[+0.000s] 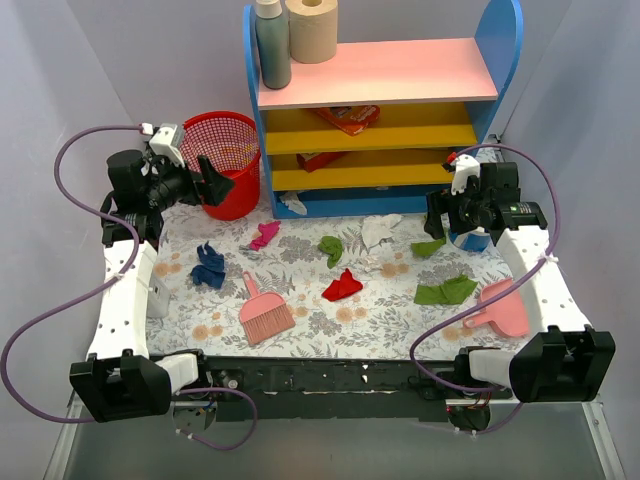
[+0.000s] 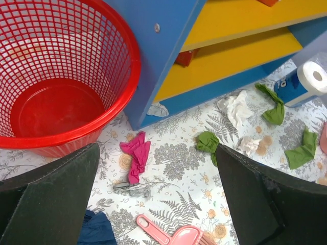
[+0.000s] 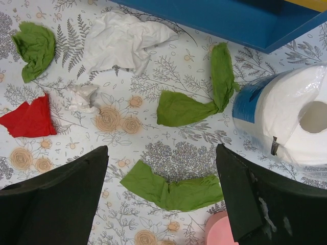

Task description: Sweep away the paper scraps from the table

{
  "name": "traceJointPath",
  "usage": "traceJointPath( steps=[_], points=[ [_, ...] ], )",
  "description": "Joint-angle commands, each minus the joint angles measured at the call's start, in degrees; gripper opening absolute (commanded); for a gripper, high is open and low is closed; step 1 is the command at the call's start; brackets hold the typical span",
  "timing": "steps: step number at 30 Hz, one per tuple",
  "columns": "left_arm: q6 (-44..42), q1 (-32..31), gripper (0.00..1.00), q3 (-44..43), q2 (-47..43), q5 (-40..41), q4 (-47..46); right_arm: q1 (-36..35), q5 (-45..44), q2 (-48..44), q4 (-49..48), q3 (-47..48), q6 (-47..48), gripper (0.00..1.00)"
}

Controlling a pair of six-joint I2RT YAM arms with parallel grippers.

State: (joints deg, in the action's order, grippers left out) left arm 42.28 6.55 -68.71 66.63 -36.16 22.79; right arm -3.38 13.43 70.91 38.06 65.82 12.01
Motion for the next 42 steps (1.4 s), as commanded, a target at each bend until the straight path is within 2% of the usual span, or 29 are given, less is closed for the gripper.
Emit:
traceJointPath(
  steps=[1, 5, 7, 8, 9, 12, 13, 14, 16, 17, 20, 23, 25, 31, 36, 42],
  points=[
    [-3.0, 0.0, 0.98, 0.0, -1.0, -4.8, 2.0, 0.1, 0.5, -1.9, -0.4, 0.7, -0.7, 0.93],
    [-9.0, 0.0, 0.98, 0.0, -0.9, -8.3, 5.9, 0.2, 2.7, -2.4, 0.3, 0.8, 3.1, 0.93],
    [-10.7, -0.3, 0.98, -0.3, -0.2, -9.0, 7.7, 0.2, 6.4, -2.7, 1.5, 1.0, 7.8, 0.93],
    [-12.2, -0.7, 0.98, -1.0, 0.6, -12.0, 9.2, 0.2, 7.9, -2.8, 2.1, 1.1, 9.2, 0.93],
    [-18.1, -1.4, 0.98, -2.5, 2.2, -13.3, 11.7, 0.1, 9.4, -3.1, 3.3, 0.9, 10.4, 0.93],
    [-25.7, -3.5, 0.96, -10.5, 9.6, -16.9, 21.5, -1.0, 15.1, -3.2, 6.6, 1.5, 16.5, 0.93],
    [-29.2, -4.1, 0.96, -12.8, 11.3, -17.3, 27.4, -3.2, 15.1, -3.3, 7.1, 1.7, 17.9, 0.9],
    [-32.3, -5.3, 0.94, -18.0, 15.2, -17.2, 30.8, -4.3, 14.9, -3.3, 7.5, 1.8, 18.7, 0.88],
    [-41.9, -5.8, 0.92, -22.0, 18.3, -15.0, 40.5, -6.7, 14.9, -3.9, 8.5, 1.3, 20.3, 0.84],
    [-45.8, -8.1, 0.91, -23.7, 19.2, -13.9, 43.5, -7.3, 14.7, -4.2, 8.6, 1.0, 21.2, 0.83],
    [-55.6, -9.9, 0.88, -22.0, 19.9, -8.7, 50.4, -9.7, 14.5, -4.8, 9.9, 0.0, 23.2, 0.79],
    [-60.7, -10.8, 0.86, -13.5, 15.3, -4.0, 51.6, -11.5, 13.6, -5.5, 10.1, -0.8, 24.3, 0.79],
    [-60.8, -10.8, 0.86, -6.6, 10.6, -1.9, 49.2, -11.7, 13.0, -6.0, 9.9, -1.2, 24.3, 0.79],
    [-45.5, -11.2, 0.84, 8.2, 1.4, -1.4, 38.1, -12.3, 12.9, -5.7, 9.8, -2.0, 24.5, 0.79],
    [-33.9, -11.3, 0.72, 14.7, 4.7, 2.1, 33.9, -13.5, 12.8, -3.4, 9.3, 0.0, 24.1, 0.79],
    [-26.9, -11.6, 0.72, 17.5, 9.4, 6.9, 26.8, -14.8, 7.9, -2.4, 9.6, -0.3, 26.0, 0.79]
  ],
)
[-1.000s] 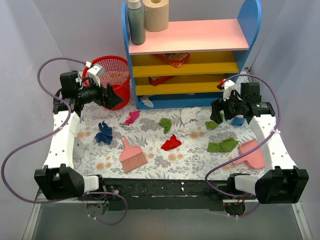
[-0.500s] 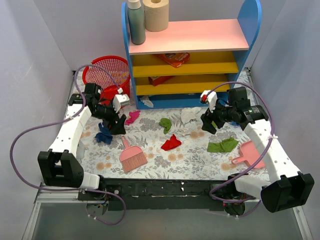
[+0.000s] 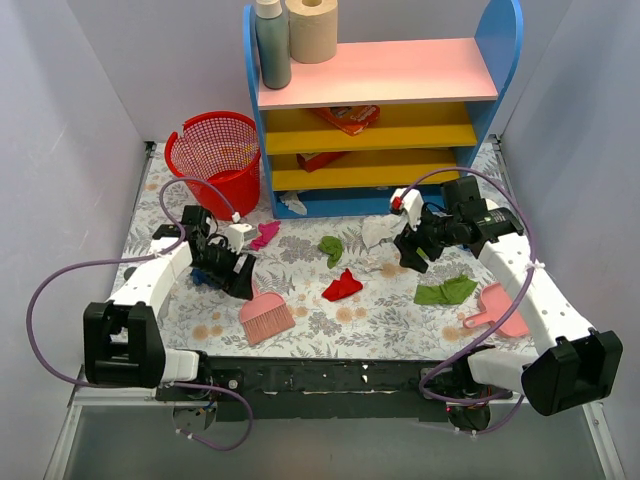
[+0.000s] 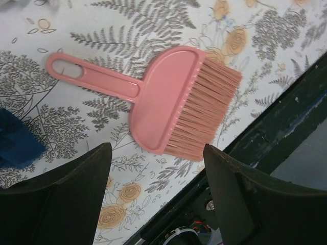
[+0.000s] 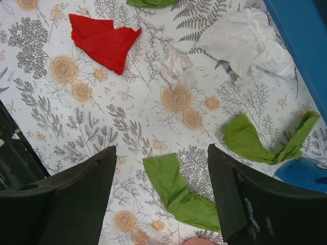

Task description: Sweep away the paper scraps from the table

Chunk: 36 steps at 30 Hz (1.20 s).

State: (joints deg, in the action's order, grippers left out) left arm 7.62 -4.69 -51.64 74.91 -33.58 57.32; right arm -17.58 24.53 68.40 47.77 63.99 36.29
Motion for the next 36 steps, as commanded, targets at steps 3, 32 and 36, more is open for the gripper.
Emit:
traceJointPath(
  steps=[3, 32, 36],
  points=[
    [10.0, -0.4, 0.7, -0.4, 3.6, 6.9, -9.5, -0.6, -6.1, -1.0, -0.3, -0.7, 1.3, 0.78],
    [20.5, -0.4, 0.68, -6.5, 8.5, 0.1, -14.2, 28.5, -27.1, 7.9, 6.6, -11.8, 2.6, 0.67],
    [20.7, -0.4, 0.69, -7.2, 8.1, 1.0, -13.7, 28.4, -25.4, 10.8, 5.1, -11.3, 2.7, 0.65]
  ],
)
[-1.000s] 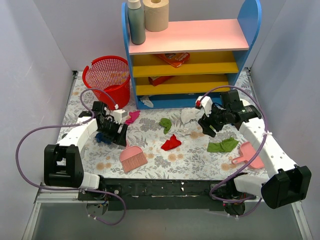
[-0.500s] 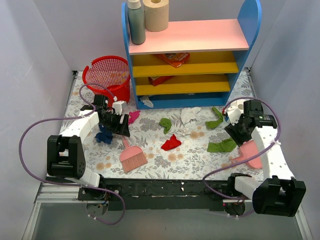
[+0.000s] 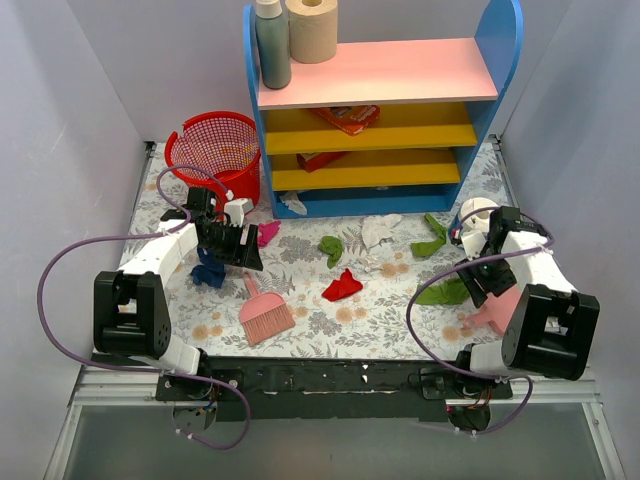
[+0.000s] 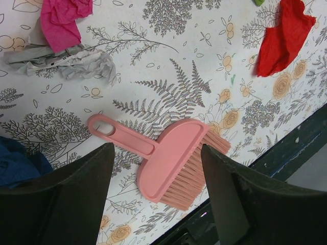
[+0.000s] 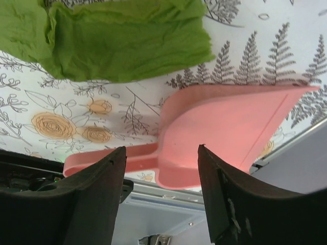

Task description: Sweep away the paper scraps from the table

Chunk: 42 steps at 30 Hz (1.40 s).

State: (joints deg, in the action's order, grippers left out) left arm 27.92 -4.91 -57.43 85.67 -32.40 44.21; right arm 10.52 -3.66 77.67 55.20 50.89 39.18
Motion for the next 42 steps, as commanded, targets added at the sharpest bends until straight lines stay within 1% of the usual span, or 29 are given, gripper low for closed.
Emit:
traceJointPath(
  steps=[1, 6, 14, 17, 20, 21, 23, 26, 27, 32, 33, 35, 37, 38, 39, 42],
  points=[
    [0.3, -0.2, 0.69, -1.6, -2.8, -0.1, -0.5, 0.3, 2.9, 2.0, -2.6, 1.6, 0.0, 0.63],
    [0.3, -0.1, 0.69, -2.1, -2.9, 0.4, 0.0, 0.4, 3.2, 4.6, -3.5, 0.7, -0.3, 0.56],
    [0.0, 0.2, 0.69, -3.0, -2.5, 0.4, 0.5, 0.5, 3.2, 6.4, -3.5, -1.4, -1.8, 0.44],
    [-0.1, 0.3, 0.69, -3.4, -2.2, 0.2, 0.5, 0.7, 3.0, 6.0, -3.2, -2.5, -1.9, 0.37],
    [-0.1, 0.3, 0.69, -3.7, -1.9, 0.1, 0.5, 1.3, 2.3, 4.7, -0.9, -2.3, -1.4, 0.2],
    [-0.1, 0.3, 0.69, -3.7, -1.8, 0.0, 0.5, 1.8, 2.3, 4.2, -0.1, -2.4, -1.2, 0.09],
    [0.0, 0.3, 0.69, -3.7, -1.6, -0.4, 0.4, 2.1, 2.4, 2.3, 0.9, -2.4, -0.7, 0.01],
    [0.3, 0.3, 0.69, -3.7, -1.2, -1.0, 0.2, 2.2, 3.2, -1.1, 3.8, -1.2, -0.5, 0.01],
    [0.4, 0.3, 0.69, -3.7, -1.1, -1.1, 0.2, 2.1, 3.2, -2.1, 6.1, 0.6, -0.7, 0.01],
    [-0.1, 0.3, 0.69, -3.8, -1.1, -1.5, 0.5, 1.5, 10.0, -7.5, 14.2, 9.4, -2.4, 0.01],
    [0.1, 0.3, 0.69, -3.8, -1.0, -1.8, 0.4, 0.5, 11.1, -8.1, 14.8, 11.7, -2.3, 0.01],
    [0.6, 0.3, 0.69, -3.4, -1.2, -2.0, 0.0, -1.7, 15.4, -9.4, 16.0, 13.1, -1.7, 0.01],
    [0.8, 0.3, 0.69, -3.4, -1.3, -2.2, 0.0, -8.3, 19.5, -10.0, 16.9, 14.1, -1.2, 0.01],
    [0.7, 0.3, 0.69, -3.4, -1.3, -2.1, 0.3, -11.9, 19.6, -10.7, 16.0, 14.0, -1.9, 0.01],
    [0.7, 0.3, 0.69, -3.6, -1.5, -2.1, 0.4, -18.5, 19.8, -11.0, 15.6, 14.1, -3.6, 0.01],
    [-0.5, 0.3, 0.7, -4.1, -1.6, -1.3, 1.6, -25.4, 19.7, -10.5, 14.6, 15.9, -5.8, 0.01]
  ],
)
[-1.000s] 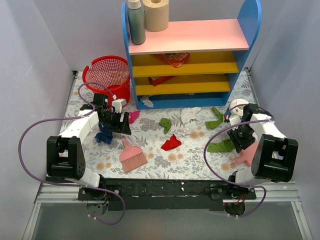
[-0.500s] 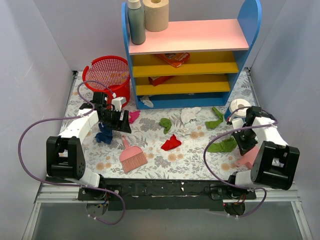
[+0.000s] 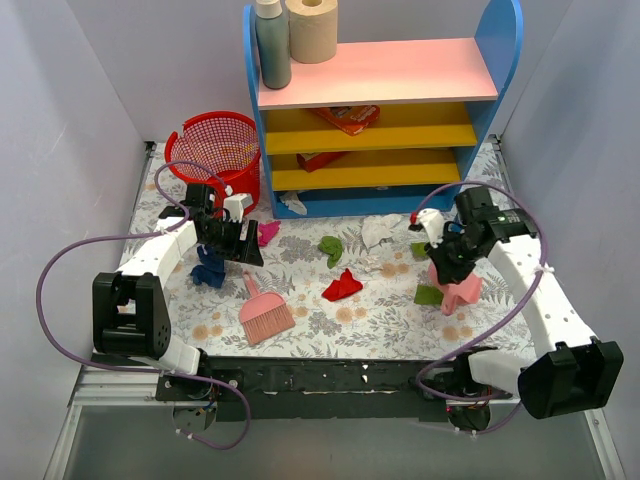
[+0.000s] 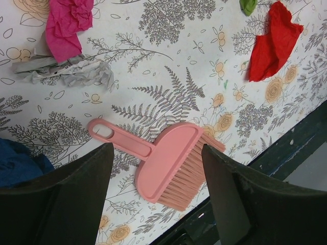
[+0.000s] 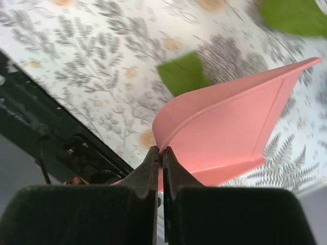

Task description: Sweep away the paper scraps from the table

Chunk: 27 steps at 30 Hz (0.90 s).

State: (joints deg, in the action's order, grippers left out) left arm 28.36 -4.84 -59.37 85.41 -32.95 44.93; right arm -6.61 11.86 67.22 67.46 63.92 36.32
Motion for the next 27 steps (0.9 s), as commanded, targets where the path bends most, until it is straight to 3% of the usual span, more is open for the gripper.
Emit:
traceJointPath(
  steps=[1, 5, 11, 15, 19, 27],
  points=[
    [-1.2, 0.3, 0.7, -2.3, -1.5, -0.3, 1.2, -8.9, 3.7, 0.4, 2.7, 4.1, -3.1, 0.01],
    [-1.6, 0.3, 0.7, -2.3, -2.3, 0.0, 1.7, -13.0, 5.2, 3.7, 5.6, 10.8, -2.6, 0.01],
    [-0.8, 0.4, 0.7, -2.5, -3.7, 3.1, 1.8, -26.6, 8.2, 7.6, 1.5, 12.8, -3.8, 0.01],
    [2.5, 2.4, 0.7, -2.1, -5.6, 19.4, 0.2, -36.0, 13.3, 14.7, -0.7, 20.2, -1.4, 0.01],
    [2.6, 4.4, 0.72, -3.8, -7.4, 22.7, 1.5, -38.8, 24.8, 22.4, -6.8, 29.6, -3.8, 0.01],
    [2.4, 9.3, 0.73, -2.9, -10.2, 25.6, 2.2, -42.2, 33.4, 41.2, -13.8, 42.3, -12.4, 0.01]
  ],
)
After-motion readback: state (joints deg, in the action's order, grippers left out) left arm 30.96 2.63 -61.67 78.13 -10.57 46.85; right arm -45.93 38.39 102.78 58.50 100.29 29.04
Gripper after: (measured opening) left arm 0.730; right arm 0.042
